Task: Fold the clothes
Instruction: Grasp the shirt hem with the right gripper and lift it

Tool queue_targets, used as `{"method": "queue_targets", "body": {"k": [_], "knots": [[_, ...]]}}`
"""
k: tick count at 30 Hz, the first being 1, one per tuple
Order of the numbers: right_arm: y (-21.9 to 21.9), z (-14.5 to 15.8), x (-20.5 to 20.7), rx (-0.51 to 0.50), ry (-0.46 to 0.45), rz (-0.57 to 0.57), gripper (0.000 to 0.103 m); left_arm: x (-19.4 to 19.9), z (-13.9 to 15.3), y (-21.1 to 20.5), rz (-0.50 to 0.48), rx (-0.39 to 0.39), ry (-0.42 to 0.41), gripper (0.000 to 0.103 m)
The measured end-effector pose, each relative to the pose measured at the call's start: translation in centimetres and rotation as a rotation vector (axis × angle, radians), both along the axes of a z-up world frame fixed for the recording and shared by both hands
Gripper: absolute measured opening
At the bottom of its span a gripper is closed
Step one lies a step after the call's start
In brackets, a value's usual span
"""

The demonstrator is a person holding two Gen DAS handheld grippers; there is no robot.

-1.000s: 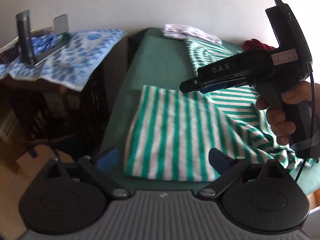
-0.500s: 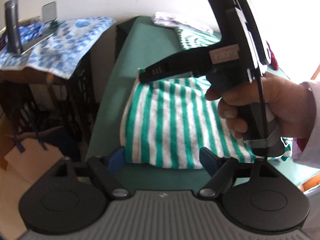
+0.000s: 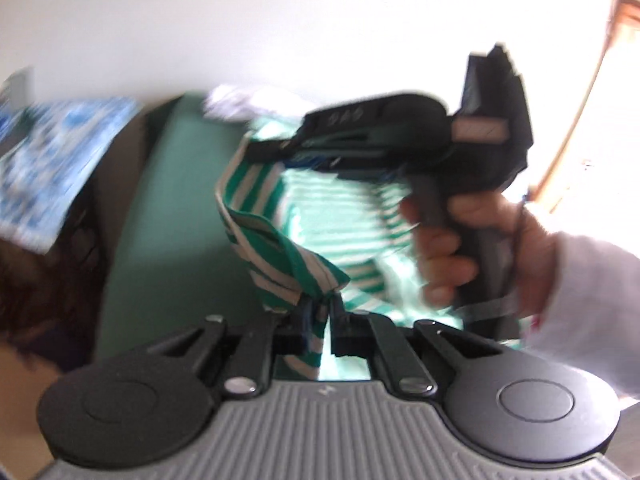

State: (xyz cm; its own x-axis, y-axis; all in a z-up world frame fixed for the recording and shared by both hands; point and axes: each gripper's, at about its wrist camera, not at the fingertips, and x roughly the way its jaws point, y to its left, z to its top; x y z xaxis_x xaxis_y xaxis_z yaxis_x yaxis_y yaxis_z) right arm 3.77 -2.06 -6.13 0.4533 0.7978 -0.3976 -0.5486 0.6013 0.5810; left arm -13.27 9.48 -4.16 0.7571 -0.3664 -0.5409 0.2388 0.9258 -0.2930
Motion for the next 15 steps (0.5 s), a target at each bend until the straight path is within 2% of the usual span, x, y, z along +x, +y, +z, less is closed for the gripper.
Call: {"method": "queue_targets", "body": {"k": [4,8,12,15], "knots": [[-6.3,1.4,0.4,0.136,0.017,-0.077,0.009,0.6,2.4,-5.1,-0.157,-0.002,-0.066,0.001],[-13.1,1.7,0.5,0.234,0.057,-0.171,0.009,1.5,2.2,-11.1,-0.296,0.008,-0.043,0.001],[-19.1,0.4,0.4,0.248,0.103,-0.276,0.009,2.6,1.2,-16.4,-0.378,0.025,0.009,0.005],[-22.8,-0.8,0.3,0.221,0.139,-0.350,0.020,3.2,0.6,-19.0,-0.372,0.043,0.039,0.010]]}}
